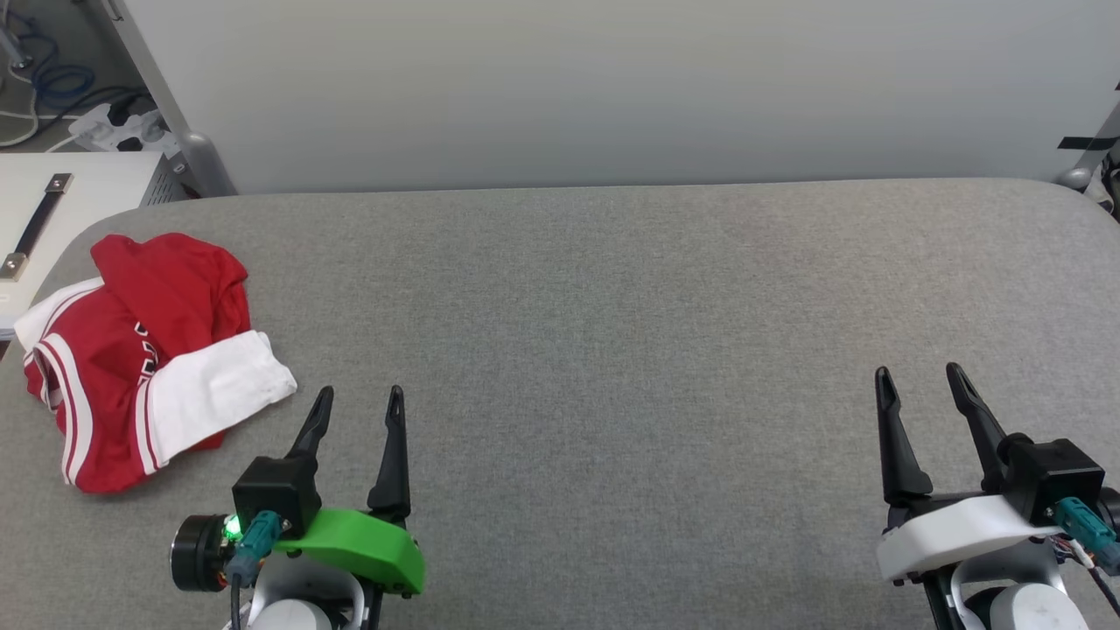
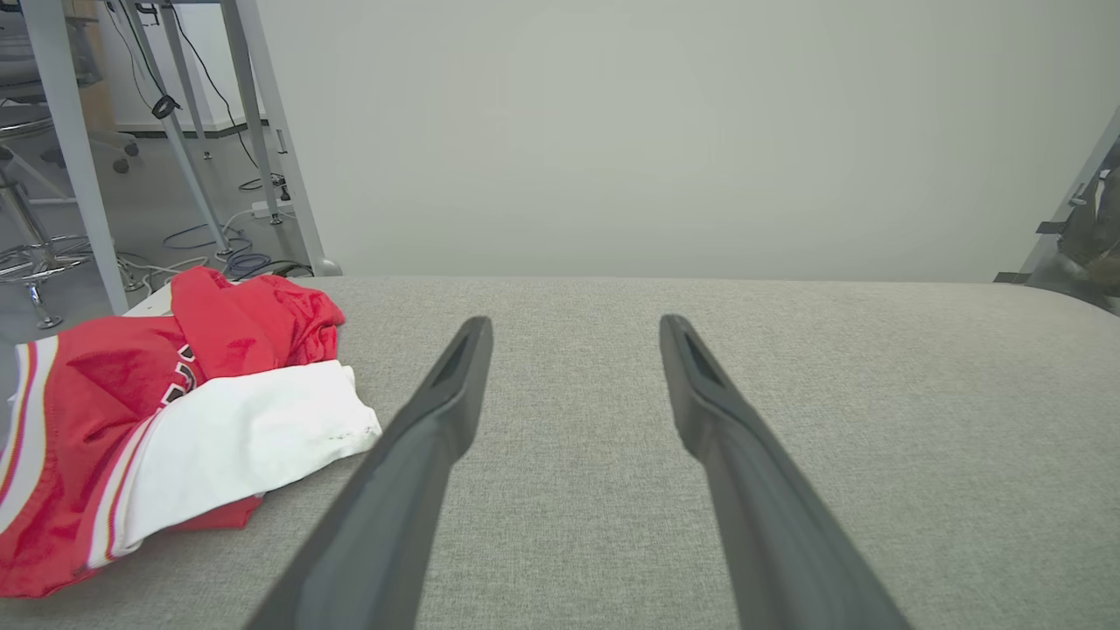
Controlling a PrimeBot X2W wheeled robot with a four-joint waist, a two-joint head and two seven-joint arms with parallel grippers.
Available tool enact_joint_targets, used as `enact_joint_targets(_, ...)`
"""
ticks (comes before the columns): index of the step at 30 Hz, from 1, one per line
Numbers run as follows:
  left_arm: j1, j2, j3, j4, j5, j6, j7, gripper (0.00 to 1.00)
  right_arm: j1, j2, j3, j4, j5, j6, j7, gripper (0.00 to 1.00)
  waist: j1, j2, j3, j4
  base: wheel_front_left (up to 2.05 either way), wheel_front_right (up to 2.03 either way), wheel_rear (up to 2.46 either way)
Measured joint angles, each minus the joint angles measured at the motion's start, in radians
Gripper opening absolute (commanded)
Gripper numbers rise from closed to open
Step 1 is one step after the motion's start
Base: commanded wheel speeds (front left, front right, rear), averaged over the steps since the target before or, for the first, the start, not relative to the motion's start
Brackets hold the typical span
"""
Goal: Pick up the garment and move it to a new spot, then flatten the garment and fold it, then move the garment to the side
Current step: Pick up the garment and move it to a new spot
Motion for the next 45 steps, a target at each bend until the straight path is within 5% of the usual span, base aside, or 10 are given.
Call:
enact_joint_targets(20, -0.001, 0.0, -0.008, 0.011, -0.03, -0.018, -0.043, 1.0, 0.0, 0.0, 0.021, 0.002, 0.025, 0.0, -0.041, 1.0, 0.0, 0.0, 0.006, 0.077, 0.0, 0.0, 0.0)
enact_joint_targets(45, 0.001, -0.001, -0.007, 0.044, -0.053, -0.044, -0.098, 1.0, 0.005, 0.003, 0.114, 0.028, 0.062, 0.0, -0.095, 1.0, 0.0, 0.0, 0.0, 0.425, 0.0, 0.0, 0.0)
